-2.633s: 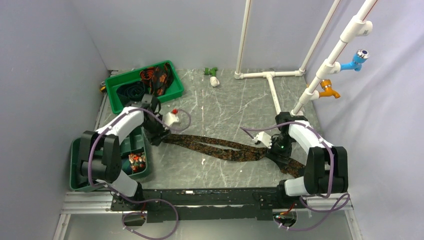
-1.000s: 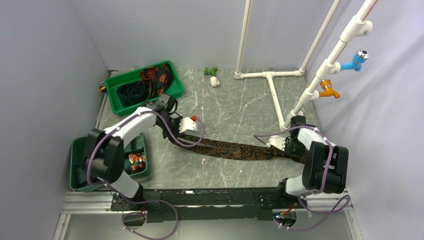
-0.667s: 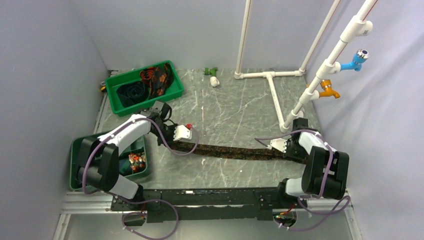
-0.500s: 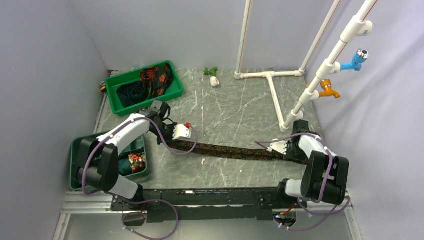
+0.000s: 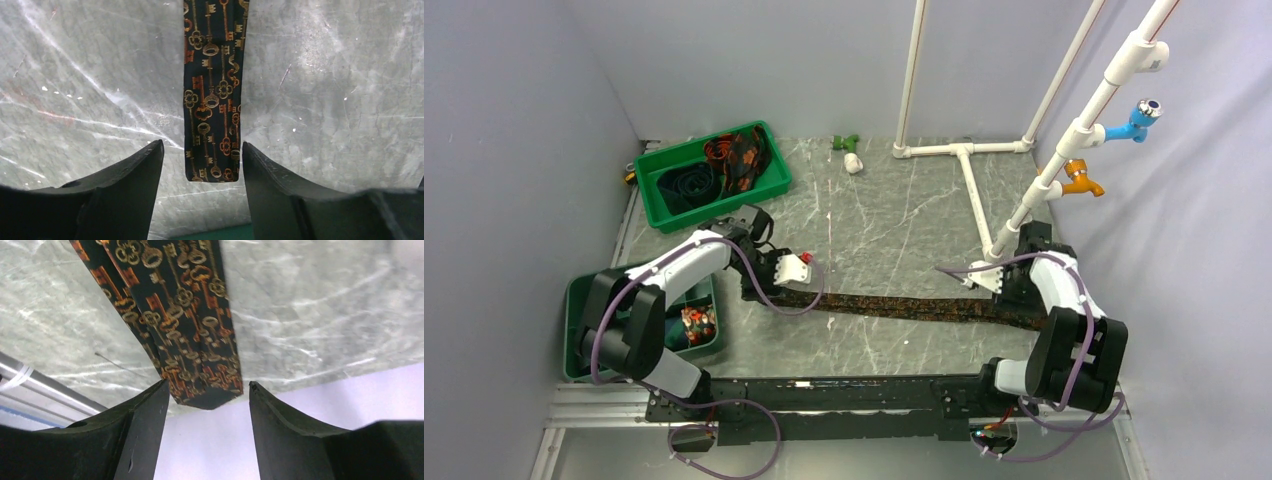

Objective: Roll the ties
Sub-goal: Flatten out the tie at the center of the board.

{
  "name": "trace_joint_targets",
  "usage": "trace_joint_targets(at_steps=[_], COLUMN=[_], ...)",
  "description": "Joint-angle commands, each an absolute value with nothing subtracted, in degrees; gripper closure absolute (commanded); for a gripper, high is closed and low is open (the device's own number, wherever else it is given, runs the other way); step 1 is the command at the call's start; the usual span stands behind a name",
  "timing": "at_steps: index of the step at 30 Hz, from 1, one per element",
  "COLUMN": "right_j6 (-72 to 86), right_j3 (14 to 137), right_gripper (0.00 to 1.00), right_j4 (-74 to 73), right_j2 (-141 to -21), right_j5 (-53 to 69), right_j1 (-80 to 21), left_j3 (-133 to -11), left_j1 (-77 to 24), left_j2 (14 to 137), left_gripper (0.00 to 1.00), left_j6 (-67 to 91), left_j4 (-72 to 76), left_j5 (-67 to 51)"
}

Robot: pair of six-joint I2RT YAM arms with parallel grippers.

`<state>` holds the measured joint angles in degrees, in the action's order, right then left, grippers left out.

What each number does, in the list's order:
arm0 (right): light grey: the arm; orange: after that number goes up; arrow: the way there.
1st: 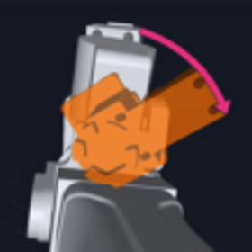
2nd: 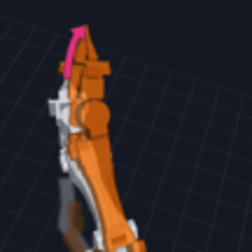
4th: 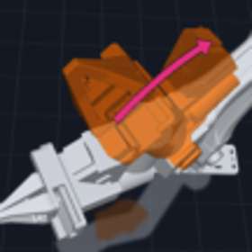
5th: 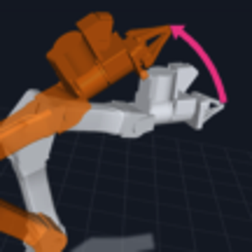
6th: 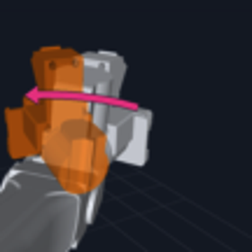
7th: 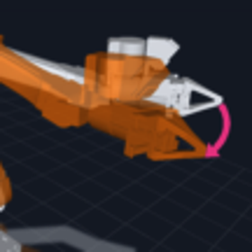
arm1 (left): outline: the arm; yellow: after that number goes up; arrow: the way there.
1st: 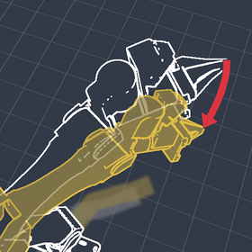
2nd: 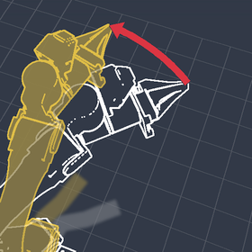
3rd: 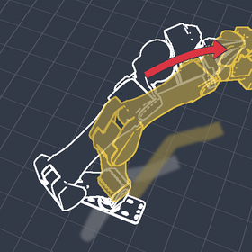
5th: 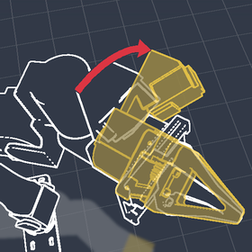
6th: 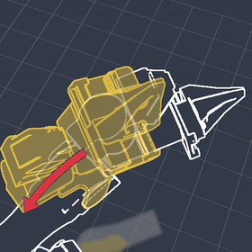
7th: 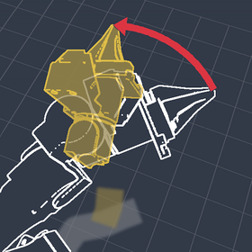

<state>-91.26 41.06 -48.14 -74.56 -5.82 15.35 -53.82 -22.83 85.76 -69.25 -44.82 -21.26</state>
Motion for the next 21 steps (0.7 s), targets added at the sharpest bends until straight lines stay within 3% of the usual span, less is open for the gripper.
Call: trace_joint_targets(at_steps=[1,7,9,11,18,21], right_j6=[-90.9,-88.7,-85.6,-82.0,-68.6,-66.3], right_j3=[48.5,49.0,49.6,49.9,51.8,50.1], right_gripper=[0.41,0.55,0.56,0.56,0.46,0.36], right_j4=[-62.3,-63.5,-63.5,-62.4,-57.9,-55.2], right_j2=[-72.6,-72.9,-74.6,-76.1,-80.5,-81.3], right_j5=[-0.4,3.5,5.1,6.4,12.0,12.7], right_j1=[15.7,13.7,11.9,9.1,-4.3,-7.6], left_j3=[-56.6,-58.4,-59.4,-59.7,-57.8,-56.8], left_j1=[-21.4,-21.3,-21.6,-22.4,-25.3,-26.4], left_j2=[83.4,84.6,85.5,86.3,88.6,89.7], left_gripper=[0.35,0.32,0.2,0.19,0.15,0.14], left_j6=[-65.3,-61.3,-60.2,-59.8,-60.1,-60.0], left_j4=[-43.9,-42.4,-42.5,-42.0,-39.3,-37.4], left_j5=[-24.8,-27.2,-28.4,-28.2,-26.7,-25.3])
